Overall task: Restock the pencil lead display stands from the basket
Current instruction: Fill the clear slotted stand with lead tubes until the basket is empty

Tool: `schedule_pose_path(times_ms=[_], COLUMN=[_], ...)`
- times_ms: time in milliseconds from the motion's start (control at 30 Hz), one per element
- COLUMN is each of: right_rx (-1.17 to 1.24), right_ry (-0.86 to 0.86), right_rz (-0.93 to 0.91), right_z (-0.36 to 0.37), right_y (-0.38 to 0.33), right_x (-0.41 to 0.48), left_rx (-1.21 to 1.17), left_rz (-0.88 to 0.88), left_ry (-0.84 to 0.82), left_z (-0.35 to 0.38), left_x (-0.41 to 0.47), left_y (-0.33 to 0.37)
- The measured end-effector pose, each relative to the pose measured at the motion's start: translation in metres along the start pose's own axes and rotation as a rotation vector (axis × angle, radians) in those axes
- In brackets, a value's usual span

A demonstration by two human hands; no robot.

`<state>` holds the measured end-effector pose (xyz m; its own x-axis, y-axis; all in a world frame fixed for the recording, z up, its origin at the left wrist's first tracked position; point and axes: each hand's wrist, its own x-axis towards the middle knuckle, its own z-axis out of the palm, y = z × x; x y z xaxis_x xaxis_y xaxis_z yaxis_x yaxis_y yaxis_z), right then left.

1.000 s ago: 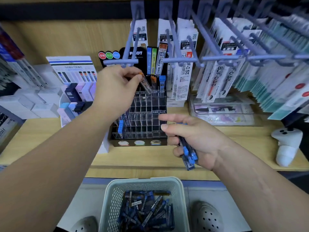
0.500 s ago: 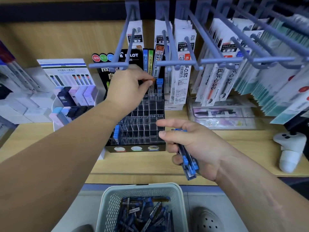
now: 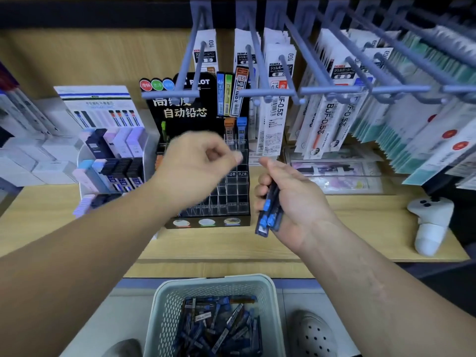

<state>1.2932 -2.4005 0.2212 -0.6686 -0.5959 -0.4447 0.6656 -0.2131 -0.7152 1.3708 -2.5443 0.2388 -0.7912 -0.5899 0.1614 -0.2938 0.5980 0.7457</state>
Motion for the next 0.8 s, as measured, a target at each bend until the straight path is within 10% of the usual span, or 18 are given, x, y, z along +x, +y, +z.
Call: schedule_pose_path(times_ms=[167,800], right_rx=[-0.027,-0.229], right_ry=[0.021,0.028], right_rz=[-0.043,-0.015], right_z=[0.014,0.02], right_y=[0.012,0.033], right_x=[-0.005,-0.041], left_rx=[-0.408,-0.459], left_rz=[-0.336,-0.189], left_ry=[-0.346,0.205], left_z=[-0.004,-0.012], left_x=[-0.078,-0.106], left_y=[0.021,0.01])
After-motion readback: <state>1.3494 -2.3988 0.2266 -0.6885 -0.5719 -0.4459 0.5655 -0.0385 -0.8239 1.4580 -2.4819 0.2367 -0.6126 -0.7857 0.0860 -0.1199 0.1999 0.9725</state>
